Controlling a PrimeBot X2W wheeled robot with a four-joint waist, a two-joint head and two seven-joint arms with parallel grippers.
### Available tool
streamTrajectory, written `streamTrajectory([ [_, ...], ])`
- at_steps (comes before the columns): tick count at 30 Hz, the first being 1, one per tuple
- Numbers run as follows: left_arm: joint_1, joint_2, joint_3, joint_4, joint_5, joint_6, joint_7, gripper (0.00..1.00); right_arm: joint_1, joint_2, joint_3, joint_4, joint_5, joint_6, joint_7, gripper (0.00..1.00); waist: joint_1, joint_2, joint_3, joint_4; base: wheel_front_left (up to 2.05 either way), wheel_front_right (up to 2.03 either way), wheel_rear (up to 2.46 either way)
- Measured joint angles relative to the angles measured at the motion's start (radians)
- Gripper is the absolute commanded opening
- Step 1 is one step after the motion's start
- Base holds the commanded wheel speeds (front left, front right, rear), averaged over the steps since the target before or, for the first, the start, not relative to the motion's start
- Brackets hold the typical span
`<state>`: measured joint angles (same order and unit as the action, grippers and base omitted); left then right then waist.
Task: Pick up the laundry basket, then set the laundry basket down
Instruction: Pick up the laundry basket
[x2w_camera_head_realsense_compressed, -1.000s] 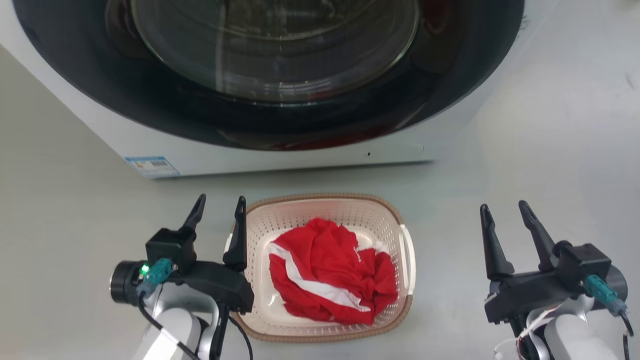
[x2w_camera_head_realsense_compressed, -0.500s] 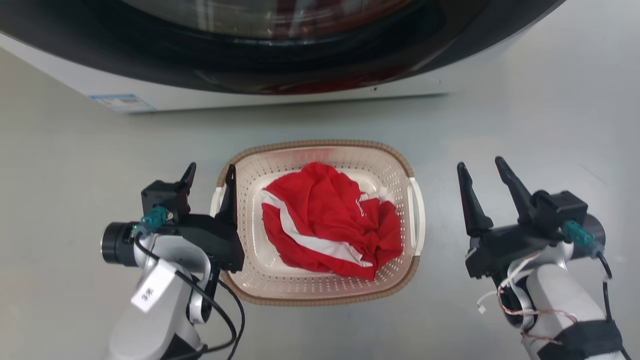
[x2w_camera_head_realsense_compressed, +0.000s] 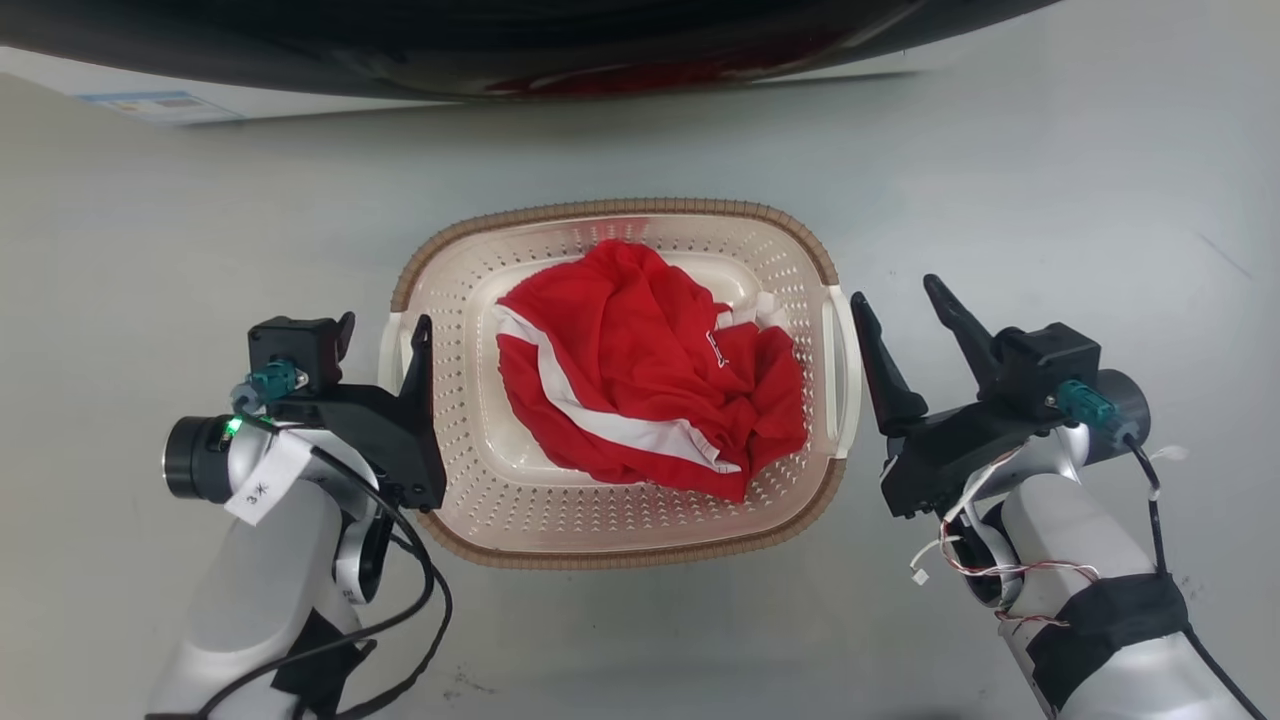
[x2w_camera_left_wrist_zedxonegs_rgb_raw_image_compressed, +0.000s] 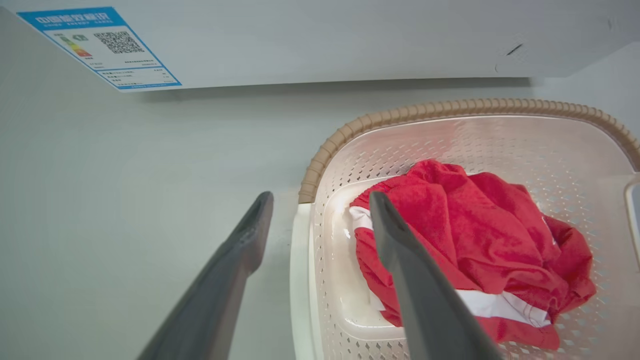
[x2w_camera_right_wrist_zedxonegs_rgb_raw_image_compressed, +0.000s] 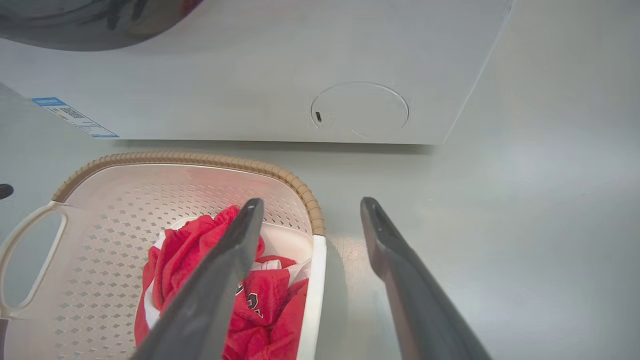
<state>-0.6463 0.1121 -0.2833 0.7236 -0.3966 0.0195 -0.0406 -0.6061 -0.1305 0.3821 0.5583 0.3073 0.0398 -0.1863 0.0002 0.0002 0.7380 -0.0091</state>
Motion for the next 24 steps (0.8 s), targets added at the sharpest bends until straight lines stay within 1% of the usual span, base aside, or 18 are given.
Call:
streamTrajectory([
  [9, -0.038, 0.004, 0.007, 0.105, -0.026, -0.029, 0.013, 1.0, -0.033, 0.016, 0.018, 0.089, 0.0, 0.013, -0.009, 1.0, -0.0001, -0.0001, 0.051, -0.016, 0.0, 0.0, 0.0],
  [12, -0.053, 0.004, 0.009, 0.131, -0.027, -0.03, 0.014, 1.0, -0.046, 0.017, 0.019, 0.112, 0.0, 0.015, -0.01, 1.0, -0.0001, -0.0002, 0.066, -0.019, 0.0, 0.0, 0.0],
  [14, -0.063, 0.004, 0.01, 0.15, -0.029, -0.039, 0.014, 1.0, -0.054, 0.017, 0.023, 0.131, -0.001, 0.022, -0.012, 1.0, -0.0002, -0.0001, 0.076, -0.021, 0.0, 0.0, 0.0],
  [24, -0.118, -0.002, 0.012, 0.234, -0.04, -0.059, 0.026, 1.0, -0.095, 0.029, 0.047, 0.207, -0.007, 0.035, -0.018, 1.0, -0.0002, -0.0001, 0.118, -0.025, 0.0, 0.0, 0.0],
])
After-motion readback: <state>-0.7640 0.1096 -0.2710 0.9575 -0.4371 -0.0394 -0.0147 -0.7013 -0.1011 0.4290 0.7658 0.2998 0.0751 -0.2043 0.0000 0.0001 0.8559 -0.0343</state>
